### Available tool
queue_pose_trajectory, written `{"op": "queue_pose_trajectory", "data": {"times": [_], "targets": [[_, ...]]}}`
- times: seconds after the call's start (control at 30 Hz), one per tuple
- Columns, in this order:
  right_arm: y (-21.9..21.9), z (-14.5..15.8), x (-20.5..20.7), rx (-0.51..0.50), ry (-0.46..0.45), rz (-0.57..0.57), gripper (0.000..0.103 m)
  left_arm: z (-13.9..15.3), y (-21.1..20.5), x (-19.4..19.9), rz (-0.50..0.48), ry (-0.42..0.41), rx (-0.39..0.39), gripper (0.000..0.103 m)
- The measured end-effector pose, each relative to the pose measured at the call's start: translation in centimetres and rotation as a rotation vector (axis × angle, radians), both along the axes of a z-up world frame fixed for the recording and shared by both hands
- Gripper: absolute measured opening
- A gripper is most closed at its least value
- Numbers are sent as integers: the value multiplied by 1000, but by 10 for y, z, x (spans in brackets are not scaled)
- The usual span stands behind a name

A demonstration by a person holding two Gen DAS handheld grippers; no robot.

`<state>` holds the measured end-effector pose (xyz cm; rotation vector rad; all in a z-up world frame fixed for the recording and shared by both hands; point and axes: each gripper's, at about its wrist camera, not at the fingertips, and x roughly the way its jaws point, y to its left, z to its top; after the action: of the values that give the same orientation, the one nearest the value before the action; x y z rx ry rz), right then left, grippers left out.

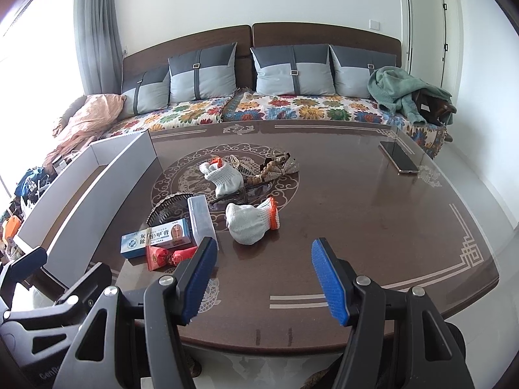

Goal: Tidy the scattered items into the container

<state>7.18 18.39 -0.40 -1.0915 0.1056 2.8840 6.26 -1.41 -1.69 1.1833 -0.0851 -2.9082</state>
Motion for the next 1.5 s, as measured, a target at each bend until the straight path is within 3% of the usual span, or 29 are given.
{"op": "queue_pose_trajectory", "data": {"times": [0.17,0.4,0.77,1.0,1.5], "targets": [[-10,26,-6,58,-37,-3,62,2,-14,-4,32,-26,38,103],[-35,64,3,193,5,18,62,-3,-22,-7,55,-59,59,103],[-39,85,9,276,45,-18,62,-11,-16,-9,38,-92,52,103],[-24,96,9,141,18,19,62,-14,-20,-10,40,-111,65,103],[-8,122,20,7,32,28,62,-17,-15,-11,25,-127,57,103]]}}
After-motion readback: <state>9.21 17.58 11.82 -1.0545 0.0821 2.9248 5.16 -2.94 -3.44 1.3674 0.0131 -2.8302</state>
